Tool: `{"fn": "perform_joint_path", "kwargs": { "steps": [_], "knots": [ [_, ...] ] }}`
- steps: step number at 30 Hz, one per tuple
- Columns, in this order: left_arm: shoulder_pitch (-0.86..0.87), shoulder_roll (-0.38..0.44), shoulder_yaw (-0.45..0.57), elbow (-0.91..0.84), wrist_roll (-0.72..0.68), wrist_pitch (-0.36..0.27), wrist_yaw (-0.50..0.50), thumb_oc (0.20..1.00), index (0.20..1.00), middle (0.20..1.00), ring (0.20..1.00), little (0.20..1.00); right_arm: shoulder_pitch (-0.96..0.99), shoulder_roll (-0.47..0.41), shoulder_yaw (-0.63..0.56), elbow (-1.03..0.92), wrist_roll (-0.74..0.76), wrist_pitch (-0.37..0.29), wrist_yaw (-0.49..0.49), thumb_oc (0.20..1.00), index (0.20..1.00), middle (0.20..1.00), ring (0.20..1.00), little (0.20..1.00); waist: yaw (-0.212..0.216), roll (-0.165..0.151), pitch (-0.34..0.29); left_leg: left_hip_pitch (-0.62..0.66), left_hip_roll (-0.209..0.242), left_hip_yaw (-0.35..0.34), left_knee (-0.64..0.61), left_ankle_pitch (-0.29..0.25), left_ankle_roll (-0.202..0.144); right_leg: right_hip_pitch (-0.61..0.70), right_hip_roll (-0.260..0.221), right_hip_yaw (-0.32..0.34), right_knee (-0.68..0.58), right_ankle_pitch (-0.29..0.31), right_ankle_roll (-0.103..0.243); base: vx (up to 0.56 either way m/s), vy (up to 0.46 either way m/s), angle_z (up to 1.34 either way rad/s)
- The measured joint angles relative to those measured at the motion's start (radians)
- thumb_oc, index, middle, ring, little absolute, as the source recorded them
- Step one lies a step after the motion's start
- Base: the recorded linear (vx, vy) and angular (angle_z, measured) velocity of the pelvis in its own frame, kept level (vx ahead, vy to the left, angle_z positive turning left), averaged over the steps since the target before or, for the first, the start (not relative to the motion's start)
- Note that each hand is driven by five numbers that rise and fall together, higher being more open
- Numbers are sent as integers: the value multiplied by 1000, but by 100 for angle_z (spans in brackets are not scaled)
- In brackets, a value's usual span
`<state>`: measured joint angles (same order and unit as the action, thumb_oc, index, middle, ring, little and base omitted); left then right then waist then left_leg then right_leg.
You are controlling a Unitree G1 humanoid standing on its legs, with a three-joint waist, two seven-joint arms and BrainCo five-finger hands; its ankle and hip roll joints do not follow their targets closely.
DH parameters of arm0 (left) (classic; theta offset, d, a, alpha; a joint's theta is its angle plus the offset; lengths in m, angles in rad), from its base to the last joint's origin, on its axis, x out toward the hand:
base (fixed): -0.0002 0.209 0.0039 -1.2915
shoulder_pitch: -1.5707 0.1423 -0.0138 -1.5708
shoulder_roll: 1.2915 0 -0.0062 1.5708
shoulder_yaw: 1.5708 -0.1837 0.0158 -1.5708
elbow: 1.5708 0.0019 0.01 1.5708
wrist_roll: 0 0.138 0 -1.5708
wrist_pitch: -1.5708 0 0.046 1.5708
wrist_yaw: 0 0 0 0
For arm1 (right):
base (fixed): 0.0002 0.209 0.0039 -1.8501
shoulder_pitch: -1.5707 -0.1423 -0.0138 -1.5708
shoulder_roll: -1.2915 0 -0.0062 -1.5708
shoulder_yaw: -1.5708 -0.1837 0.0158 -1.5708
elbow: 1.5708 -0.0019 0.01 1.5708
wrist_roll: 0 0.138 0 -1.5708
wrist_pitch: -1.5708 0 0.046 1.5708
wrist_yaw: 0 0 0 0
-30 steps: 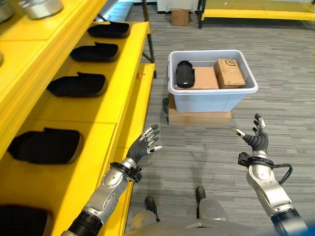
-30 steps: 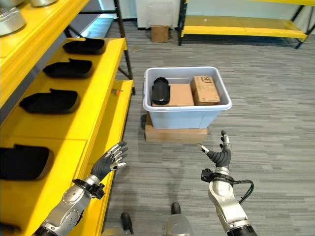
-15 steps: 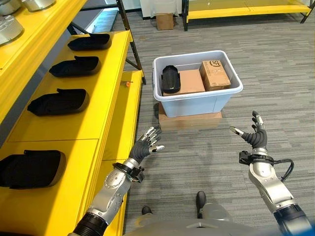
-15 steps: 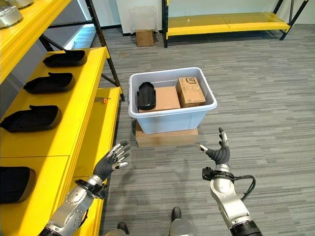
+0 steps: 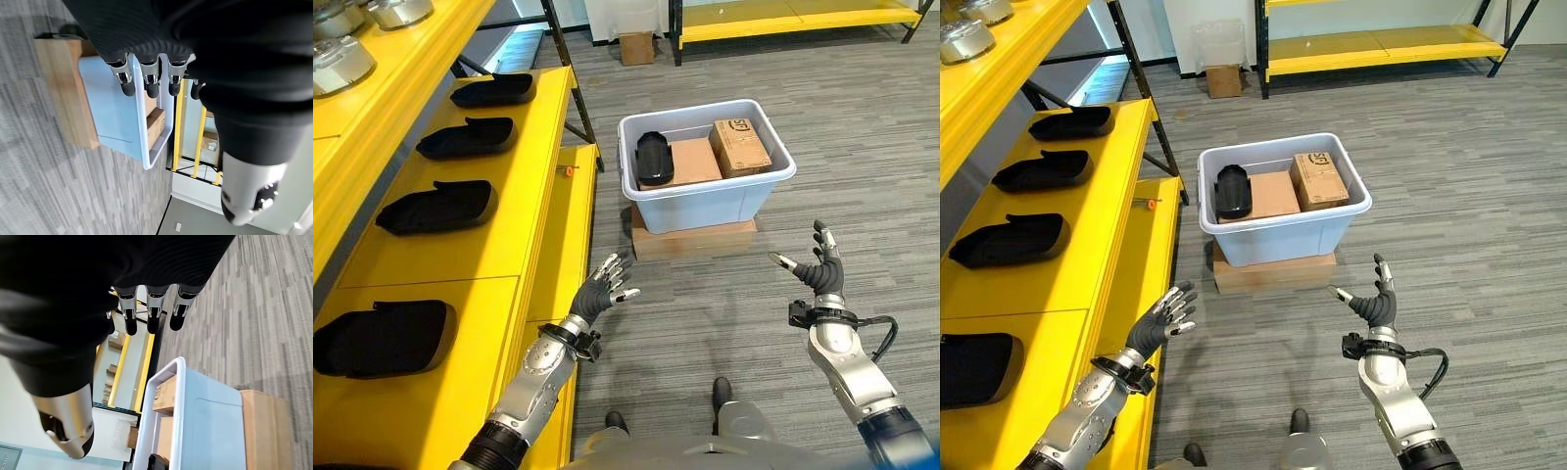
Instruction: Move parts from the plastic box to the shelf.
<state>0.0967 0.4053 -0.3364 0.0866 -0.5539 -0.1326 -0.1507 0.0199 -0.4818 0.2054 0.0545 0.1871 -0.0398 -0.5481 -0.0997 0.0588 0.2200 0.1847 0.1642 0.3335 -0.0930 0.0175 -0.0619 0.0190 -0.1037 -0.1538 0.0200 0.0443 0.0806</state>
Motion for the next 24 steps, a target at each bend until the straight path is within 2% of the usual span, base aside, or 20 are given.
{"fn": "perform_joint_path", "kwargs": {
  "steps": [3, 4, 5, 6, 8, 9, 11, 12, 13, 14, 15, 18, 19, 21, 24],
  "knots": [
    [5, 5, 12, 26, 27, 11, 4, 1000, 1000, 1000, 1000, 1000, -56, 13, 2, 0, -15, 1, 15, 1000, 1000, 1000, 1000, 1000, 35, -27, 12, 28, -5, 56, 0, -17, 9, -76, -4, -48, 117, 11, 0, 125, -1, -69],
    [5, 21, 14, 32, 27, 13, 4, 1000, 1000, 1000, 1000, 1000, -88, 35, 4, 0, -16, 1, 19, 1000, 1000, 1000, 1000, 1000, 45, -44, 14, 45, -8, 69, -6, -37, -8, -93, -6, -71, 131, 14, 12, 108, -152, -84],
    [10, 34, 15, 30, 27, 18, 4, 1000, 1000, 1000, 1000, 1000, -93, 44, 7, 1, -18, -1, 21, 1000, 1000, 1000, 1000, 1000, 57, -54, 5, 49, 9, 108, -5, -31, -28, -92, -24, -114, 105, -30, -8, 230, -300, -82],
    [10, 40, 21, 28, 25, 22, 5, 1000, 1000, 1000, 1000, 1000, -82, 38, 8, 5, -26, -4, 23, 1000, 1000, 1000, 1000, 1000, 59, -69, -2, 48, 16, 115, -5, -42, -35, -107, -46, -162, 127, -48, -20, 221, -242, -38],
    [1, 51, 14, 33, 24, 23, 5, 1000, 1000, 1000, 1000, 1000, -63, 38, 6, 8, -50, -12, 15, 1000, 1000, 1000, 1000, 1000, 48, -102, -16, 31, 7, 92, -4, -41, -35, -118, -86, -95, 113, -46, 16, 301, -322, 11],
    [1, 56, 12, 46, 23, 26, 5, 1000, 1000, 1000, 1000, 1000, -53, 44, 16, 13, -57, -20, 10, 1000, 1000, 1000, 1000, 1000, 31, -114, -18, 22, 13, 55, -4, -35, -25, -127, -116, -18, 90, -23, 55, 291, -299, 45],
    [14, 59, -5, 58, 24, 24, 3, 1000, 1000, 1000, 1000, 1000, -37, 48, 27, 7, -82, -27, -8, 1000, 1000, 1000, 1000, 1000, -6, -102, -17, 3, 50, -7, 0, -19, -40, -96, -108, 52, 0, 7, 95, 284, -296, 76],
    [20, 64, -15, 58, 24, 22, 3, 1000, 1000, 1000, 1000, 1000, -26, 48, 26, 3, -95, -31, -13, 1000, 1000, 1000, 1000, 1000, -13, -109, -19, 3, 56, -28, -1, -15, -47, -71, -103, 65, -42, 9, 95, 245, -323, 106],
    [21, 43, -35, 71, 25, 22, 5, 1000, 1000, 1000, 1000, 1000, -9, 30, 14, 0, -95, -32, -16, 1000, 1000, 1000, 1000, 1000, -25, -85, -12, 5, 84, -74, -2, -12, -51, -23, -66, 61, -71, 64, 73, 122, -233, 75],
    [33, 36, -52, 54, 25, 20, 4, 1000, 1000, 1000, 1000, 1000, -8, 16, 5, -1, -95, -33, -17, 1000, 1000, 1000, 1000, 1000, -18, -57, -8, 2, 101, -75, 0, -4, -31, -21, -44, 51, -75, 60, 64, 101, -267, 50],
    [42, 31, -80, 35, 25, 16, 3, 1000, 1000, 1000, 1000, 1000, -24, -15, 3, -1, -95, -35, -19, 1000, 1000, 1000, 1000, 1000, -6, -13, -4, -26, 123, -76, 2, 20, -4, -33, -20, 48, -84, 66, 41, 71, -195, 14],
    [16, -8, -94, 34, 24, 8, 2, 1000, 1000, 1000, 1000, 1000, -43, -60, 2, 0, -107, -44, -27, 1000, 1000, 1000, 1000, 1000, -17, 29, 9, -97, 130, -77, 43, 90, 12, -51, -18, -2, -84, 60, 18, 101, -191, 36],
    [-1, -15, -95, 35, 24, 6, 2, 1000, 1000, 1000, 1000, 1000, -49, -61, 4, 2, -125, -48, -30, 1000, 1000, 1000, 1000, 1000, -19, 25, 15, -117, 132, -77, 72, 125, 14, -49, -18, -13, -76, 42, 11, 86, -134, 26],
    [-23, -16, -95, 37, 23, 0, 2, 1000, 1000, 1000, 1000, 1000, -59, -62, 5, 2, -135, -66, -34, 1000, 1000, 1000, 1000, 1000, -20, 8, 26, -134, 135, -79, 100, 157, 7, -42, -20, -20, -69, 30, -3, 132, -166, 18],
    [-40, -25, -94, 48, 24, 0, -6, 1000, 1000, 1000, 1000, 1000, -58, -79, -2, 1, -170, -86, -41, 1000, 1000, 1000, 1000, 1000, -30, 0, 31, -139, 137, -77, 106, 211, -3, -26, -23, -51, -37, -8, -11, 181, -172, 35]
  ]
}}
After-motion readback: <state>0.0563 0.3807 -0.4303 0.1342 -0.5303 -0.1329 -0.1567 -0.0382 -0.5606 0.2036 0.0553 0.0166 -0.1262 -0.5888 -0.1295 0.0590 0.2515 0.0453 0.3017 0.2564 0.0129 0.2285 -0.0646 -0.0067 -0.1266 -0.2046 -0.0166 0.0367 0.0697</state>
